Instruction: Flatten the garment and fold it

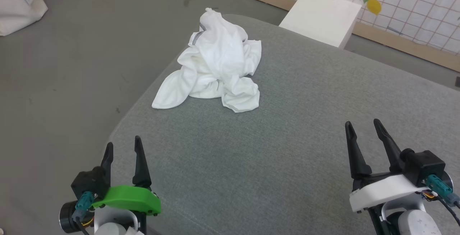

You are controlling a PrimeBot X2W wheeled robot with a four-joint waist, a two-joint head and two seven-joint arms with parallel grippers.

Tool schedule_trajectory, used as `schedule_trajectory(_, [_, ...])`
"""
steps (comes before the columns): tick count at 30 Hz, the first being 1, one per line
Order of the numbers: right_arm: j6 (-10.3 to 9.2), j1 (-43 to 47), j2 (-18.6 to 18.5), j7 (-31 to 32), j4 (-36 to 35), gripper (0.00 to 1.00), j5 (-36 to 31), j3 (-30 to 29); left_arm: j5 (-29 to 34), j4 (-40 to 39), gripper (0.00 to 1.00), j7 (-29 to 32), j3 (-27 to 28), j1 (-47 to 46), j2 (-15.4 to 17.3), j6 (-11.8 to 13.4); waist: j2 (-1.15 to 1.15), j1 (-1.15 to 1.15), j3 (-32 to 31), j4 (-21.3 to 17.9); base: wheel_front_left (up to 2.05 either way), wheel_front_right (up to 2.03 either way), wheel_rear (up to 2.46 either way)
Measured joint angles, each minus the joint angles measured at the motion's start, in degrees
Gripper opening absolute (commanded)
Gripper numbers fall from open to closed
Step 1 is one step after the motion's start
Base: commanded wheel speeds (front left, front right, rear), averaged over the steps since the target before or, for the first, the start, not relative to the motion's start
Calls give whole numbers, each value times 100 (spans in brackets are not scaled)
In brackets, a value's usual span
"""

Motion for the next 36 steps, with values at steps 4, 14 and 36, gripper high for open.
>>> schedule_trajectory(4, [0, -29, 2, -51, 27, 100, 51, 2, -49, 21, 100, -49, 8, -9, 0, 1, 0, 0, 12, 81, 0, 0, 0])
schedule_trajectory(14, [1, -118, 8, -74, 42, 100, 56, 31, -134, 45, 100, -78, 44, -87, -2, 23, 0, 0, 124, 31, 0, 0, 0])
schedule_trajectory(36, [0, -1405, 15, 23, -248, 100, -227, 357, -1568, 1655, 100, 3443, 426, -4159, 1724, -820, 0, 1, 1842, -1142, 0, 0, 0])
